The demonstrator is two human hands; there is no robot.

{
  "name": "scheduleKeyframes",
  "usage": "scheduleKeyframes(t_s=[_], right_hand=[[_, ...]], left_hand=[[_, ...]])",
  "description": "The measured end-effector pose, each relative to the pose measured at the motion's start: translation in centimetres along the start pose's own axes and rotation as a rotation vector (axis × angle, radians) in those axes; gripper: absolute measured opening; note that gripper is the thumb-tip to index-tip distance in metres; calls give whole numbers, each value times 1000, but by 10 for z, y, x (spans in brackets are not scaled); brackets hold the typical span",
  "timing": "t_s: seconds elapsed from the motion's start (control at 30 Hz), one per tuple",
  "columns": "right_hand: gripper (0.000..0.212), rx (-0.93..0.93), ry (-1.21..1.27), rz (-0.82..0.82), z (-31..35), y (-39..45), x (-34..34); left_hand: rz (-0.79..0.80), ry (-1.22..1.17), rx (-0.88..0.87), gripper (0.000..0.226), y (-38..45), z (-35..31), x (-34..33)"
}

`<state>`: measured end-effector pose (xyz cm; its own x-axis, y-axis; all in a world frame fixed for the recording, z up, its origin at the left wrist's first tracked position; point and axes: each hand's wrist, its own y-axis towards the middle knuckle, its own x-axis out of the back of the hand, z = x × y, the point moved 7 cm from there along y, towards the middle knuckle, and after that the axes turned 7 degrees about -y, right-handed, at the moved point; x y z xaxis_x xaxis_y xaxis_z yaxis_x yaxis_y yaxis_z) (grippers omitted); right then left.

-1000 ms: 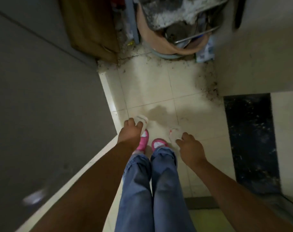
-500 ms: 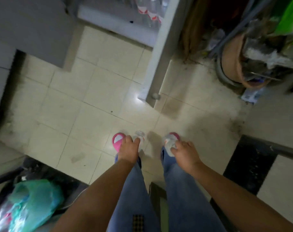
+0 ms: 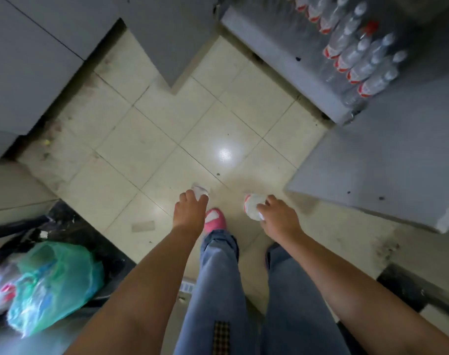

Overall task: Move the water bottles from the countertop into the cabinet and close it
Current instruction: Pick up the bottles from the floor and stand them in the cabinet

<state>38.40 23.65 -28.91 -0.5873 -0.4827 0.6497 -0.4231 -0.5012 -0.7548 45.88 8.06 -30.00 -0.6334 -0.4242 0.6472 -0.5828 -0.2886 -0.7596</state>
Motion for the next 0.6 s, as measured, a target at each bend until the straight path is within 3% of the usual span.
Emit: scheduleKeyframes(t_s=[0.3, 0.6], right_hand=[[37, -151, 224, -187, -27, 81, 94], [38, -341, 338, -218, -131, 137, 167]], left_hand=[[-72, 71, -65, 47, 85, 7, 101], [-96, 155, -203, 45, 169, -72, 205]])
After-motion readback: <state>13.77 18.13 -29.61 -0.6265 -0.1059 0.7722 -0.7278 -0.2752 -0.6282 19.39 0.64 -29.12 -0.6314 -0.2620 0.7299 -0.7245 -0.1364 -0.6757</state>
